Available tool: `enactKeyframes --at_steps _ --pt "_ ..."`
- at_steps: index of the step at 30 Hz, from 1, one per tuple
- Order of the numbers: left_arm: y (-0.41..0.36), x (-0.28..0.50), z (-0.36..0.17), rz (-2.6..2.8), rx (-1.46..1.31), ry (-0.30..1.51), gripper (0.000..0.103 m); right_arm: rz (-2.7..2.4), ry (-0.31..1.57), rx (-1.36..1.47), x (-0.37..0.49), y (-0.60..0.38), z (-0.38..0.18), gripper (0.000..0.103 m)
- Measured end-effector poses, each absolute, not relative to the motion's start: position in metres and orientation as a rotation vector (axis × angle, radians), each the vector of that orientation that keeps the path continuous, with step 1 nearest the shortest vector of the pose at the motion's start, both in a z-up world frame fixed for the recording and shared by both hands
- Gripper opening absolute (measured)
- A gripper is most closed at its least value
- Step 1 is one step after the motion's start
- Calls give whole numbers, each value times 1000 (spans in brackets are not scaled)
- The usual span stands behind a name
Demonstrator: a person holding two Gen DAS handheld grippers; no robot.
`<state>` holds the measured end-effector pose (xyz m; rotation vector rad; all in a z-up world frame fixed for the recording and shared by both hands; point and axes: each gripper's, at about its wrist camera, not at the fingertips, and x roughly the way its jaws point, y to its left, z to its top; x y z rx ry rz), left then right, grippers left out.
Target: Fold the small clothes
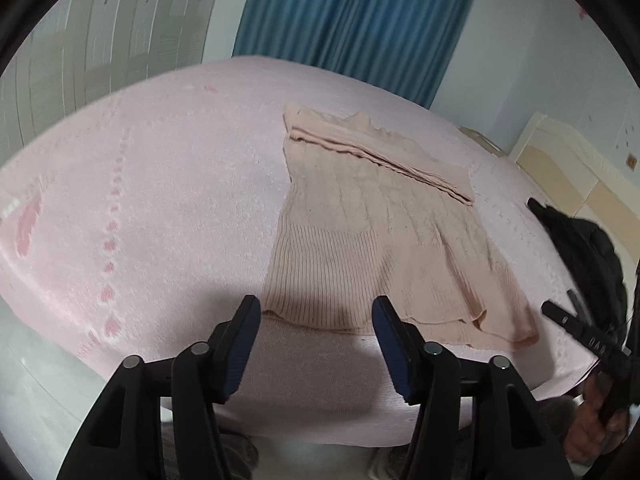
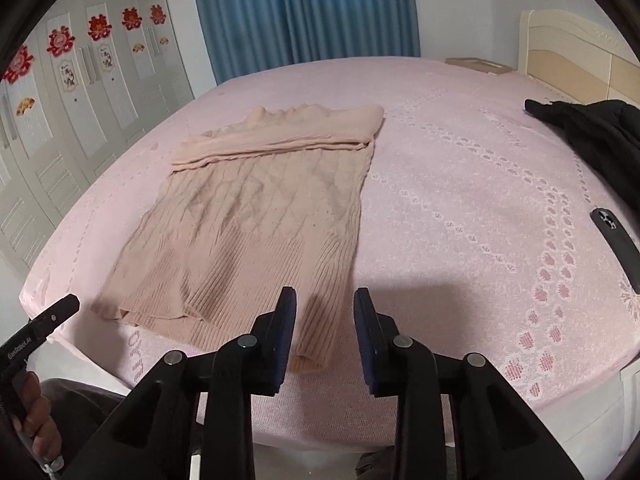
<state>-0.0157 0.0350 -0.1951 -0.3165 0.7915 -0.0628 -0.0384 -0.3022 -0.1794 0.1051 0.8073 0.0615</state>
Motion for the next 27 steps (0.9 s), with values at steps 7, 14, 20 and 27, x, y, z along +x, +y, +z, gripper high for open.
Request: enactKeyframes --at_steps 7,14,20,27 --pt "36 -7 -205 -21 -331 833 56 53 815 79 -37 -305 -182 41" --pt "46 10 -219 -32 -385 903 56 54 877 101 -19 -312 -191 42" --pt "45 25 -227 -42 -394 937 56 43 942 66 -3 -302 -202 42" --pt "37 36 -230 -25 -344 939 56 5 1017 95 15 -304 -216 42"
